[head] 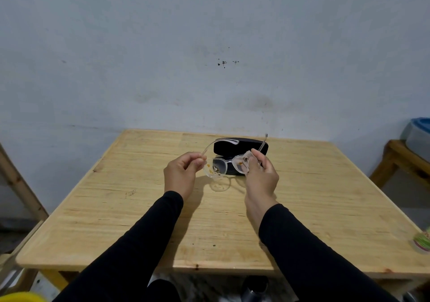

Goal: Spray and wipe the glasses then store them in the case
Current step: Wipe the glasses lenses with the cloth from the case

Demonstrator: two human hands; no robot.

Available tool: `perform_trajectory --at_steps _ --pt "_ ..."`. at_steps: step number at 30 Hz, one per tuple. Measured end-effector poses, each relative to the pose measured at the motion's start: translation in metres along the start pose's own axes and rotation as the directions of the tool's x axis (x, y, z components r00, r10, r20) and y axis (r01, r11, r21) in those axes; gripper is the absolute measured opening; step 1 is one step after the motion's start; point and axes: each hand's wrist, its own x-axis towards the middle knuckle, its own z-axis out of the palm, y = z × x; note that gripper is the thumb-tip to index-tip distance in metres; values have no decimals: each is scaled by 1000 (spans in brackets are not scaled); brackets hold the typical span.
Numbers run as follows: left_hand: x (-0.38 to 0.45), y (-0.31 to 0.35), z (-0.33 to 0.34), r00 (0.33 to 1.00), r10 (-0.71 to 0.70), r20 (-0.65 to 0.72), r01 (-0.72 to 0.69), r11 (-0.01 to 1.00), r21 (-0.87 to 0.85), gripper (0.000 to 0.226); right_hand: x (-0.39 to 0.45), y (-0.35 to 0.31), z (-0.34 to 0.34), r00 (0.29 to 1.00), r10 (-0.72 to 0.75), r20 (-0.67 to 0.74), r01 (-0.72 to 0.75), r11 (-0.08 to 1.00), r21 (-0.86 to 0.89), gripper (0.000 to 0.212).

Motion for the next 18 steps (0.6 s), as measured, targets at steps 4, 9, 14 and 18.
perform_trajectory --at_steps 4,9,14,18 --pt "2 5 5 999 33 20 -32 999 -17 25 4 1 -2 998 -43 34 45 996 -71 30" --pt "6 5 7 999 34 24 -34 999 -24 33 9 -1 -8 989 -21 146 49 979 -197 25" --pt "11 5 6 998 59 -2 -59 998 -19 33 14 -3 -15 953 60 296 24 962 -274 26" --pt "16 6 5 998 67 -12 -67 998 3 29 15 -11 -22 890 142 433 -1 951 -310 24"
